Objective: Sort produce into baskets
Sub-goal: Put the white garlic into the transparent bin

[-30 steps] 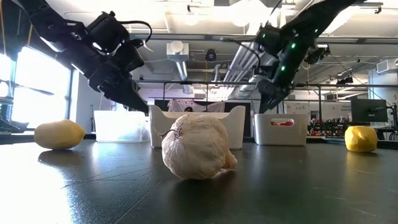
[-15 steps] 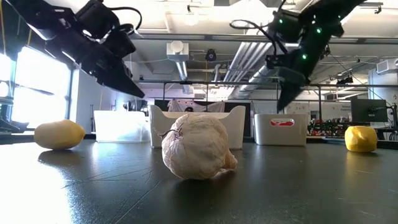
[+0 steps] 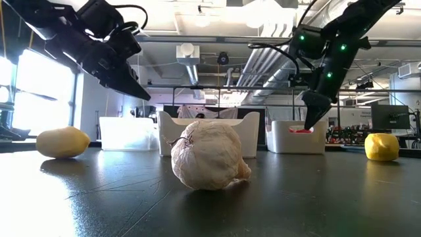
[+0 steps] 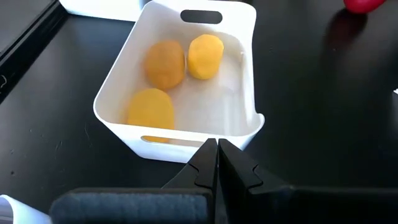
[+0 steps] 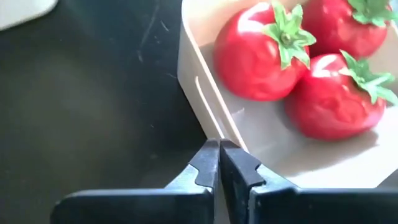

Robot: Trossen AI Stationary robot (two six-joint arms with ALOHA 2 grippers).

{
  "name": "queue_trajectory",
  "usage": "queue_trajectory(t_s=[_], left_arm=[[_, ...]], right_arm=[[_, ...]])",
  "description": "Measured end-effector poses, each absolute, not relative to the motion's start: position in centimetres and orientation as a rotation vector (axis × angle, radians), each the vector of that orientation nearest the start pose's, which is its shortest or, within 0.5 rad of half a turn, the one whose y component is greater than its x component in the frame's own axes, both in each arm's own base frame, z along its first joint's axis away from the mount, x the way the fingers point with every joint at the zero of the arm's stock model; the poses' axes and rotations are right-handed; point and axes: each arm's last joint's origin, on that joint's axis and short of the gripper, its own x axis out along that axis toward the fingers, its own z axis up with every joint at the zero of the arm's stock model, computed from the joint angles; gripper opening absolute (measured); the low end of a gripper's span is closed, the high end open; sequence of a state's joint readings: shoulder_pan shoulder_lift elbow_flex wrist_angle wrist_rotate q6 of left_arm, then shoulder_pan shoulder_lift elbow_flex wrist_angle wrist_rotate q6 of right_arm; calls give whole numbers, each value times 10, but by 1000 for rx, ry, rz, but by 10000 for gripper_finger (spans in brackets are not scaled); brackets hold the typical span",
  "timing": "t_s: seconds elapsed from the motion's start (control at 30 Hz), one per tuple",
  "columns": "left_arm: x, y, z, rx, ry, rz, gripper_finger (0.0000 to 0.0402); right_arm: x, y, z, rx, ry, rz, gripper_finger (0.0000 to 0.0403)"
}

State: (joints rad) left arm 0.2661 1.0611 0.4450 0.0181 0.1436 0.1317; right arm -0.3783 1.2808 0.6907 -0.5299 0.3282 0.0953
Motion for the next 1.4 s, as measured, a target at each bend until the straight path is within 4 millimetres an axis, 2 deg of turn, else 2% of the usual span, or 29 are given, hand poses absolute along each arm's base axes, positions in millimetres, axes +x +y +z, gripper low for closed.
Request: queue_trajectory(t_s=[0.17,0.37,0.47,0.7,0.83,1.0,1.2,1.4], left_arm=[[199,47,187,3,594,33,0],[200,28,183,23,641,-94,0],[201,14,185,35,681,-131,0],[203,-27,209,94,773,-243,0],[194,-53,215,139,863,-362,0],[184,-80,218,55,962,-409,4],[177,-110,212,47,1042,-465,39],[181,-134,206,23,1139,-466,106]], right_arm=[[202,-89,185,98,1121,-681,2],[196,-72,205,30,1025,-738,0],[194,-61,217,16,939,-722,0],[203,-37,232,15,763,-621,0],[212,-28,236,-10,691,-580,0],[213,-23,239,-29,652,-606,0],[213,-21,240,-38,630,-664,0],[213,-18,240,16,603,-684,0]])
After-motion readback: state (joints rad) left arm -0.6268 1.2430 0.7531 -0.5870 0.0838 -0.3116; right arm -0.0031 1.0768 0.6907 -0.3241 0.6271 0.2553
